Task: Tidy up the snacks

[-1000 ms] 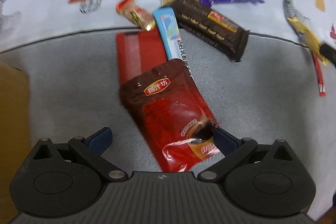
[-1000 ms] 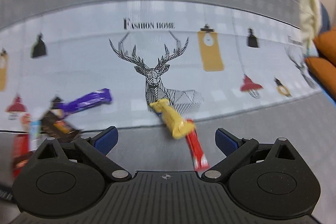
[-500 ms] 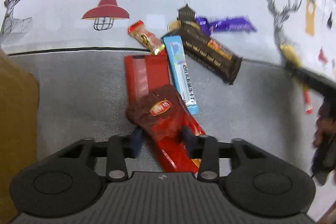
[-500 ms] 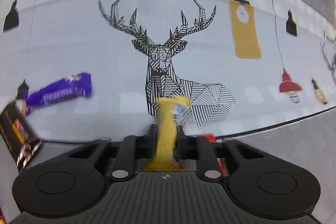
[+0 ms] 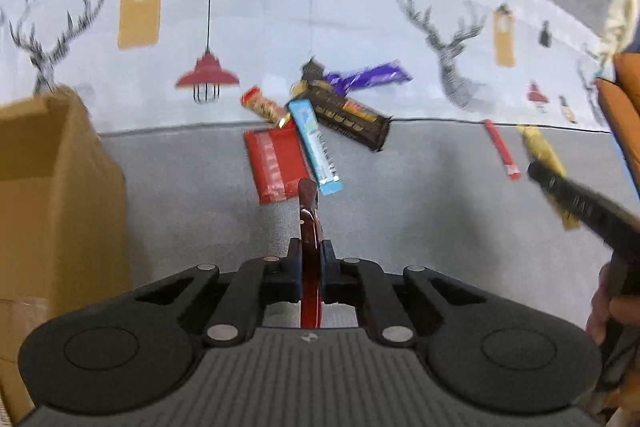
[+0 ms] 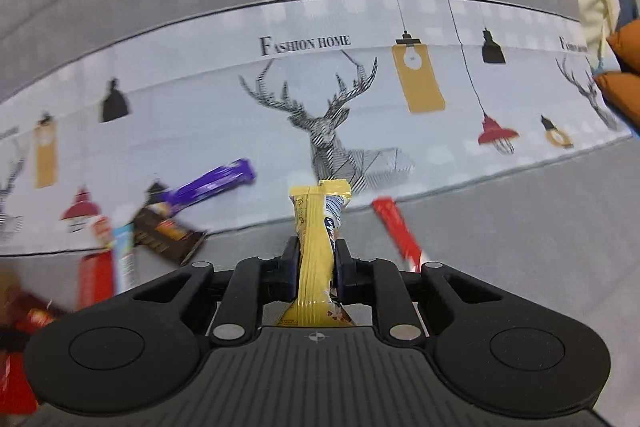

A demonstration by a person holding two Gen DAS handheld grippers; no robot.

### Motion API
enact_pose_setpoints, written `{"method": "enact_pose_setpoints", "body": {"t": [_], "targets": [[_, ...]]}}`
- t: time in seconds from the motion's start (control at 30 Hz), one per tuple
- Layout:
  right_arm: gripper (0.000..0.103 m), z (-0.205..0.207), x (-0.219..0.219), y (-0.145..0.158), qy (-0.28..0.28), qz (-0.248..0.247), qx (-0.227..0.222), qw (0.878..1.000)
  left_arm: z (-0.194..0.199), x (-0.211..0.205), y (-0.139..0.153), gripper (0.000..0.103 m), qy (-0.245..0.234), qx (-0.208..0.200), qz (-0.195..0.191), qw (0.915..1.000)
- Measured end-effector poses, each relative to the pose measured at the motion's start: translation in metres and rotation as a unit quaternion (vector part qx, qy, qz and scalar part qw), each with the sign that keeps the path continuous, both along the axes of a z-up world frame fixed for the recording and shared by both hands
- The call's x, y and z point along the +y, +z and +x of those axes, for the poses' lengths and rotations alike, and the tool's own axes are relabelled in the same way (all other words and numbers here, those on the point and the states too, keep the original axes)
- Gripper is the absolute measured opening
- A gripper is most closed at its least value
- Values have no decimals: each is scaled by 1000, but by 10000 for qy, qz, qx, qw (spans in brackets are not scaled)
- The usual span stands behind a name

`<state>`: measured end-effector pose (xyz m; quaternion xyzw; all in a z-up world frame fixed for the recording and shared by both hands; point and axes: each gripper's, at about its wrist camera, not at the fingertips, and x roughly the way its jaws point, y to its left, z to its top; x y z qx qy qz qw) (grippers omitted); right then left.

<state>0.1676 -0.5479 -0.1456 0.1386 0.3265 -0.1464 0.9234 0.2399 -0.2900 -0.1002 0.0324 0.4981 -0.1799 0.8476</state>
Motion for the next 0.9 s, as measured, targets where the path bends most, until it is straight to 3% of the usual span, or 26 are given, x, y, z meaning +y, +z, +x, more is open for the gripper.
{"method": "enact_pose_setpoints", "body": {"t": [0.4, 0.67, 0.9], "targets": [[18, -127, 103, 77, -57, 516, -904, 9946, -101, 70, 112, 7, -299, -941, -355, 9945], [18, -182, 199, 122, 885, 618, -1103, 9880, -169, 154, 162, 7, 42, -1515, -356, 9878], [18, -219, 282, 154, 1672, 648, -1205, 9764, -225, 232, 178, 8, 425, -1737, -369, 9832]]}}
